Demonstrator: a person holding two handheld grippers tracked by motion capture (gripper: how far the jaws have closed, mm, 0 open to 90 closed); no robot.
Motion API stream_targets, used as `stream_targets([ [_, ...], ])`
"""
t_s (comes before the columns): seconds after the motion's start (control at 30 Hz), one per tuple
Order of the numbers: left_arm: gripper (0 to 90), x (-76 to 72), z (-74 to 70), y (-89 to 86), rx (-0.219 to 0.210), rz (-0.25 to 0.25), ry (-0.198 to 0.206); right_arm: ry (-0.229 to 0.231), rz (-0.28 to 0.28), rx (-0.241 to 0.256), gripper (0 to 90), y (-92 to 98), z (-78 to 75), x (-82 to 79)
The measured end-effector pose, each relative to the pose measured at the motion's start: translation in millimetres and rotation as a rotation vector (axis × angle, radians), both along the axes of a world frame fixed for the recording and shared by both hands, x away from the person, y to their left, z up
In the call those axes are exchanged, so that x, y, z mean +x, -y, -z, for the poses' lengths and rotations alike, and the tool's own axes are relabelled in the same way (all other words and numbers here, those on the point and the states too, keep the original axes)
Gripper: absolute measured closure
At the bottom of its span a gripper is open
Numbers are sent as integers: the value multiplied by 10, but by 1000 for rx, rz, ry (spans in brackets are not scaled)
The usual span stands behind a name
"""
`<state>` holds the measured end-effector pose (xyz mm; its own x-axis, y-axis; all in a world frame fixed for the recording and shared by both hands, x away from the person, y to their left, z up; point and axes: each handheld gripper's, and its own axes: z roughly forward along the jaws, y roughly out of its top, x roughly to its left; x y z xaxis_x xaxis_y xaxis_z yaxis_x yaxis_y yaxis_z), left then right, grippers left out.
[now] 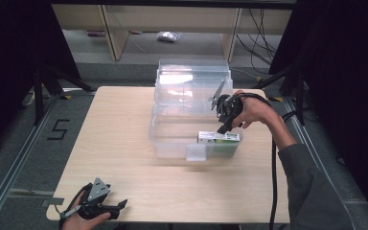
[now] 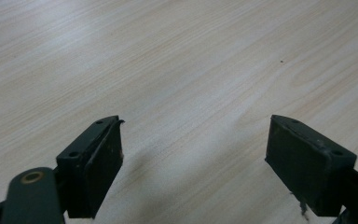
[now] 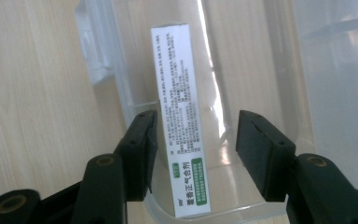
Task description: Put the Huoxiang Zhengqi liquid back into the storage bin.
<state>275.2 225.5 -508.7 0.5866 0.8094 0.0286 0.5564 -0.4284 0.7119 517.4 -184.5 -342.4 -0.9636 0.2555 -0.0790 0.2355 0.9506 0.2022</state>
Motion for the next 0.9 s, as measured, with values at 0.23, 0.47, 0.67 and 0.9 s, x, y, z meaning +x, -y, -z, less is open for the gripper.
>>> stream_targets([
  [0.23, 180, -4, -19, -14, 11, 21, -8, 15, 95, 81, 445, 65, -50, -56],
  [0.47, 180, -2, -6, -4, -3, 1, 2, 67, 178, 144, 400, 160, -35, -145],
  [0.67, 180, -5, -22, -15, 13, 23, -11, 81, 231, 198, 374, 243, -9, -227],
  [0.9, 180, -1, -12, -12, -4, 15, -9, 146, 371, 308, 309, 427, -3, -386],
])
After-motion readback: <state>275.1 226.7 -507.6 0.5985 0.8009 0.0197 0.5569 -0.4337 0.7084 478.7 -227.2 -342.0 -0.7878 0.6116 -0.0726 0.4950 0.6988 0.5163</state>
